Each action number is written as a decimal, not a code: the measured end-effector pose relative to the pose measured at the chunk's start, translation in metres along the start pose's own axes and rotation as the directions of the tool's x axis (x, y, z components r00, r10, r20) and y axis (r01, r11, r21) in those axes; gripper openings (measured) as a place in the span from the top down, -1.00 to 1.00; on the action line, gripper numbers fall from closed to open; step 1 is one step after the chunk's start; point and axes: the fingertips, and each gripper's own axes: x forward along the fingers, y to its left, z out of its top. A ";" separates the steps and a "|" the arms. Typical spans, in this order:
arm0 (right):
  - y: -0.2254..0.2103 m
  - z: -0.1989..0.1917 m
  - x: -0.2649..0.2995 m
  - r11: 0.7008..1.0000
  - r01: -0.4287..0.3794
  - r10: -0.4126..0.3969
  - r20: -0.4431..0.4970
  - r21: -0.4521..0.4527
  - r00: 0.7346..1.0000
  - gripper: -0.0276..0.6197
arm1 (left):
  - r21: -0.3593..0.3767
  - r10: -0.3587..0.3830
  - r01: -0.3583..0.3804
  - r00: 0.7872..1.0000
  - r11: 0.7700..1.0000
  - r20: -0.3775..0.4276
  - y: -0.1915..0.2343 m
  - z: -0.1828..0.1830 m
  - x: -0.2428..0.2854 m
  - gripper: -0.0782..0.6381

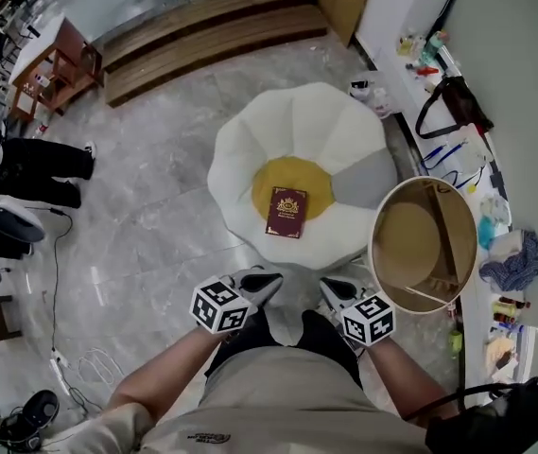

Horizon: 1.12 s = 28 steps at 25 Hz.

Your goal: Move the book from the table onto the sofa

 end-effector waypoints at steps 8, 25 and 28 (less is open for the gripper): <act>0.034 0.034 -0.041 0.994 -0.031 0.034 0.027 -0.108 0.999 0.88 | 0.067 -0.024 0.021 0.998 0.998 0.055 -0.058 0.027 -0.020 0.76; 0.053 0.075 -0.069 0.970 -0.041 0.061 0.077 -0.238 0.995 0.88 | 0.098 0.010 -0.025 0.988 0.995 0.152 -0.069 0.058 -0.041 0.76; 0.055 0.079 -0.068 0.968 -0.039 0.060 0.078 -0.248 0.995 0.88 | 0.086 0.012 -0.026 0.987 0.996 0.162 -0.064 0.059 -0.043 0.76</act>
